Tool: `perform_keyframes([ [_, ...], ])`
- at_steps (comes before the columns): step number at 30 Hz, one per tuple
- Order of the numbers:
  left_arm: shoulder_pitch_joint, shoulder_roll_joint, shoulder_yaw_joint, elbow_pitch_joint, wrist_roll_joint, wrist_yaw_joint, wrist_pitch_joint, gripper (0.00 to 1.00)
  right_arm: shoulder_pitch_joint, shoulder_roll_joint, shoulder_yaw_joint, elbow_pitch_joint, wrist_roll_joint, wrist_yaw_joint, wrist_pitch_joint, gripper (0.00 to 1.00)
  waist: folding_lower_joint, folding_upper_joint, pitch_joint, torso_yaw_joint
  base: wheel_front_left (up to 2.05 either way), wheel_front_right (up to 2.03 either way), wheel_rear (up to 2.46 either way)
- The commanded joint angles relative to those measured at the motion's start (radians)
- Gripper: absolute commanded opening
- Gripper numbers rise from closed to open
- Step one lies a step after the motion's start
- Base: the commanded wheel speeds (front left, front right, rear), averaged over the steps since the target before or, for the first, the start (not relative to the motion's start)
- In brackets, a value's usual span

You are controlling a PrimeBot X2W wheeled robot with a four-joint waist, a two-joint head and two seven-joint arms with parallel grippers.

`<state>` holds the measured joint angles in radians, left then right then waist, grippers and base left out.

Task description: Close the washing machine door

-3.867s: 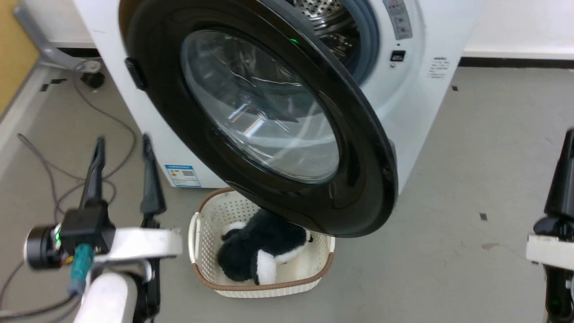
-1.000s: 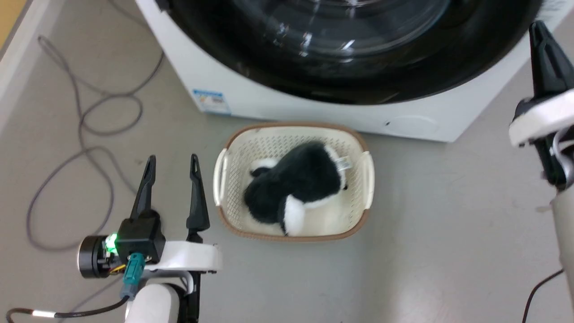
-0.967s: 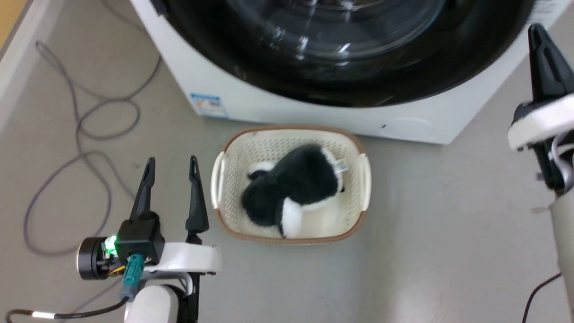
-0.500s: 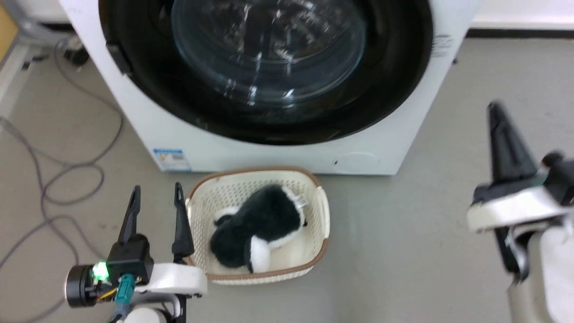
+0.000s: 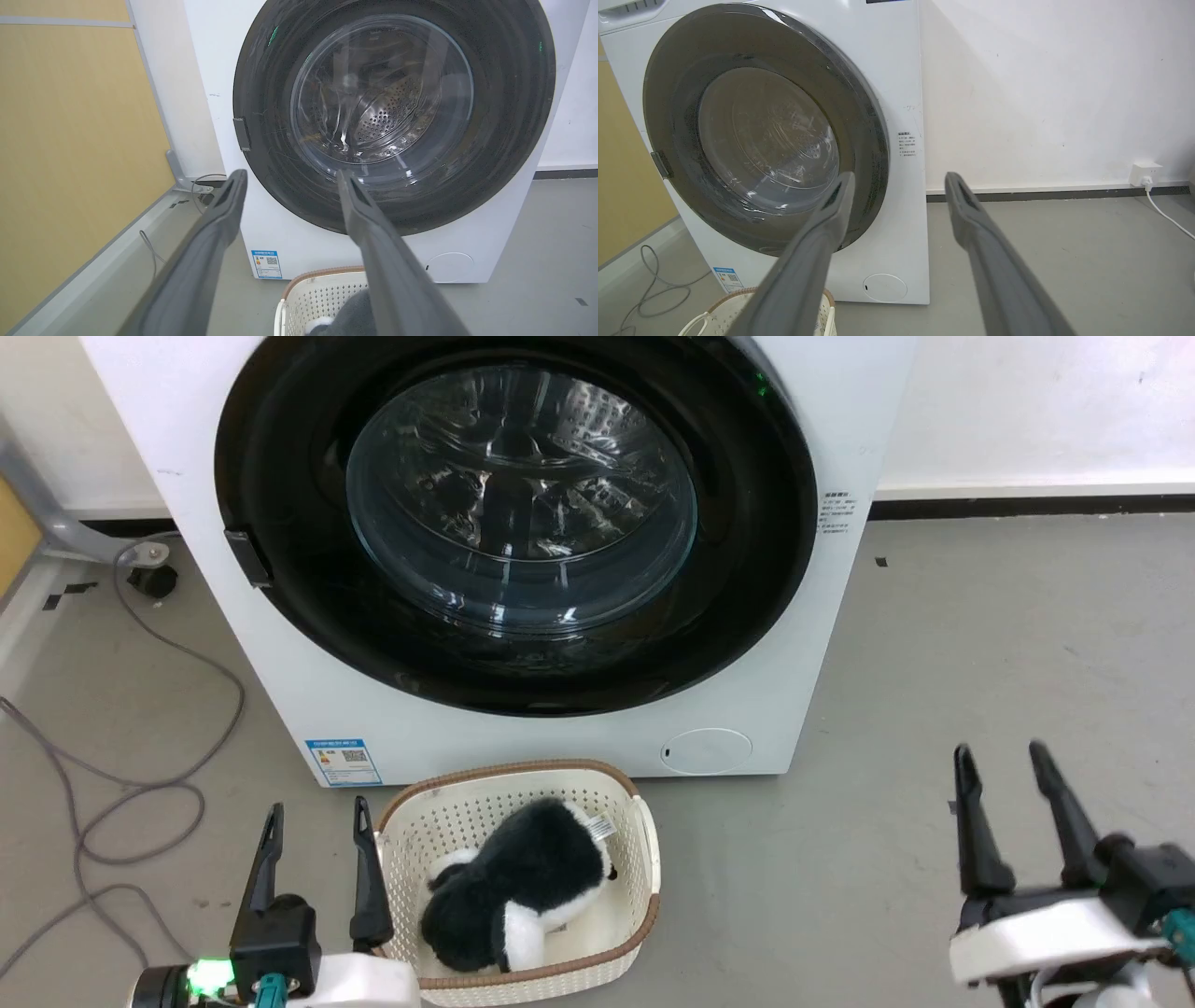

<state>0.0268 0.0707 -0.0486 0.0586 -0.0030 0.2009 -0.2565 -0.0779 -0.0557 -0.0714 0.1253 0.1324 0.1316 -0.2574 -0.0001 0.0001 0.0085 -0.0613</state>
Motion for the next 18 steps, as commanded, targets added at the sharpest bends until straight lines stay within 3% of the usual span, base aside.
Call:
perform_keyframes([
  [1,0.013,0.002,0.001,-0.003,-0.003,0.005,-0.005,1.0,0.02,0.005,0.005,-0.001,0.007,-0.001,-0.004,1.0,0.0001,-0.0001,-0.004,-0.002,0.0,0.0,0.0],
  [7,0.025,0.002,-0.004,0.008,-0.015,-0.007,-0.005,1.0,0.062,0.005,0.012,0.015,0.037,-0.001,-0.004,1.0,0.0001,-0.0001,-0.011,0.006,0.0,0.0,0.0],
  [8,0.015,0.0,-0.004,0.008,-0.01,-0.003,0.0,0.0,0.053,0.001,0.011,0.014,0.028,0.0,0.0,0.0,0.0001,-0.0001,-0.011,0.006,0.0,0.0,0.0],
  [18,0.013,-0.001,-0.001,0.005,-0.009,-0.013,0.014,0.0,0.055,0.001,0.014,0.008,0.019,0.0,0.014,0.0,0.0001,-0.0001,-0.011,0.009,0.0,0.0,0.0],
])
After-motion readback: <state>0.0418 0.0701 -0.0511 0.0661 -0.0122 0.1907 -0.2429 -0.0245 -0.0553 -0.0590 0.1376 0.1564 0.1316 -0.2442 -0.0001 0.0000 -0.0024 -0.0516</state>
